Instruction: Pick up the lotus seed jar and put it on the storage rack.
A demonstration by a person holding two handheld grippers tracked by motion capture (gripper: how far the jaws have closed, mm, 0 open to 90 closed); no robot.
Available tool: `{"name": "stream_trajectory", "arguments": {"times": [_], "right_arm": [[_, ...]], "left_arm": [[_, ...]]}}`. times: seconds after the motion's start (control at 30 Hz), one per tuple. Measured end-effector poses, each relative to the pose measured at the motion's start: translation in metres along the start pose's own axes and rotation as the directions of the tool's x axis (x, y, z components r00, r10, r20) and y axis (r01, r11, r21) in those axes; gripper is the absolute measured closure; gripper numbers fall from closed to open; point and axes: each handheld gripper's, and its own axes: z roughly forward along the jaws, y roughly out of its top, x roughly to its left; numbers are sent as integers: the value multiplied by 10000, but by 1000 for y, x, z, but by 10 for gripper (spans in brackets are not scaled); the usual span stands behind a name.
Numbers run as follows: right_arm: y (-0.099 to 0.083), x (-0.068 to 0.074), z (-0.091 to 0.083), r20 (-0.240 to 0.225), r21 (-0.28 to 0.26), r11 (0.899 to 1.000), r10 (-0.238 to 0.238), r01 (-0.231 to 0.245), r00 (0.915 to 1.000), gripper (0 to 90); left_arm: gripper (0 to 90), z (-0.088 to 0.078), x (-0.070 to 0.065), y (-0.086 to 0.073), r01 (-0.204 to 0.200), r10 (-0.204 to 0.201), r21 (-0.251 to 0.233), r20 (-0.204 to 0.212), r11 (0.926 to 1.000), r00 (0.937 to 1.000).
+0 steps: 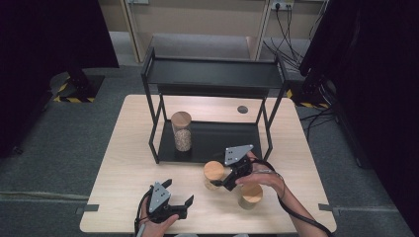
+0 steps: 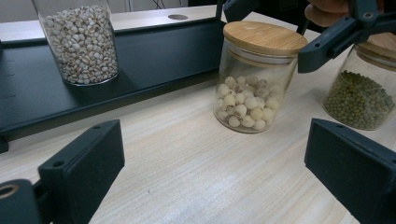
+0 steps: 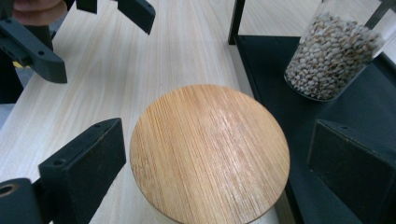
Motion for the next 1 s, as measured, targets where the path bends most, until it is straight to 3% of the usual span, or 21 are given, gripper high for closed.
{"name": "stream_trajectory", "arguments": {"times": [0.3,0.67,1.0], "right_arm": [[0,-5,8,-211,325,9995,3,4,9998,86],[5,-9,13,-514,630,9978,-172,204,9985,222],[7,-10,11,-384,599,9982,83,-60,9992,243]], "left_arm": [[44,0,0,0,-7,7,-6,-3,10000,10000],[45,0,0,0,-14,14,-8,-10,10000,10000],[46,-1,1,0,25,-25,-19,-19,10000,10000]]}}
